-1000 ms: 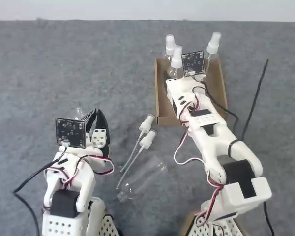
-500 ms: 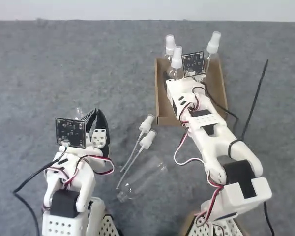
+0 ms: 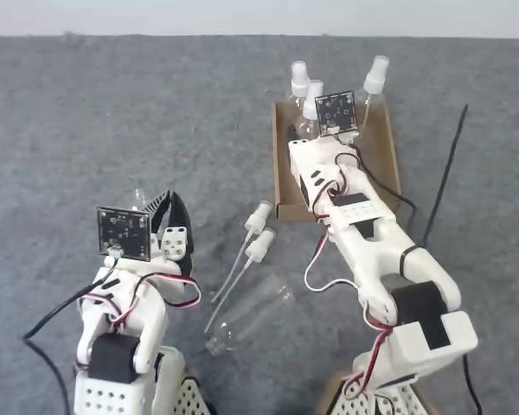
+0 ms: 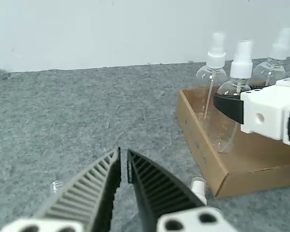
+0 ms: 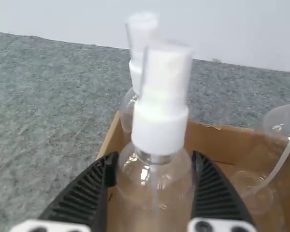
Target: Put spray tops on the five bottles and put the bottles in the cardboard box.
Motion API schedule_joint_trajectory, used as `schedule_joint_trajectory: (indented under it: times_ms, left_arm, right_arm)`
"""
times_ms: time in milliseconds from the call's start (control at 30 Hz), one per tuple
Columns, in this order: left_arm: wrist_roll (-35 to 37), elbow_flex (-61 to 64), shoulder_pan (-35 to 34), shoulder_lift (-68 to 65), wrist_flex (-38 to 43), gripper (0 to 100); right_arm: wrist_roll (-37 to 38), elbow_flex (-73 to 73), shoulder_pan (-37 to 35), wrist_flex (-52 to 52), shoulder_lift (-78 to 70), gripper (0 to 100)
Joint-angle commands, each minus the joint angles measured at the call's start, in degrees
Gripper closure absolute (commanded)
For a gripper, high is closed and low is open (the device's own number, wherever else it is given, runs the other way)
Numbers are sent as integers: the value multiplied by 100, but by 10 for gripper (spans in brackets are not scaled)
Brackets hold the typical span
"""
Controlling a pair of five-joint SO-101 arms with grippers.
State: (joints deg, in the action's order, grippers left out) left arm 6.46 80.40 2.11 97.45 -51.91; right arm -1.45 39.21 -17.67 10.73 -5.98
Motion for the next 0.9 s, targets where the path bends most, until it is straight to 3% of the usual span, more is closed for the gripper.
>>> schedule_joint_trajectory:
  times_ms: [0, 500, 700, 867]
  left_arm:
    - [-18, -40, -9, 105, 158, 988]
    - [-18, 75, -9, 105, 360, 988]
    - [-18, 75, -9, 105, 352, 988]
    - [-26, 75, -9, 105, 352, 988]
  right_arm:
    - [-18, 88, -66, 22, 127, 853]
    - [-9, 484, -163, 13, 752, 852]
    - [-9, 492, -215, 13, 760, 758]
    - [-9, 457, -215, 13, 804, 749]
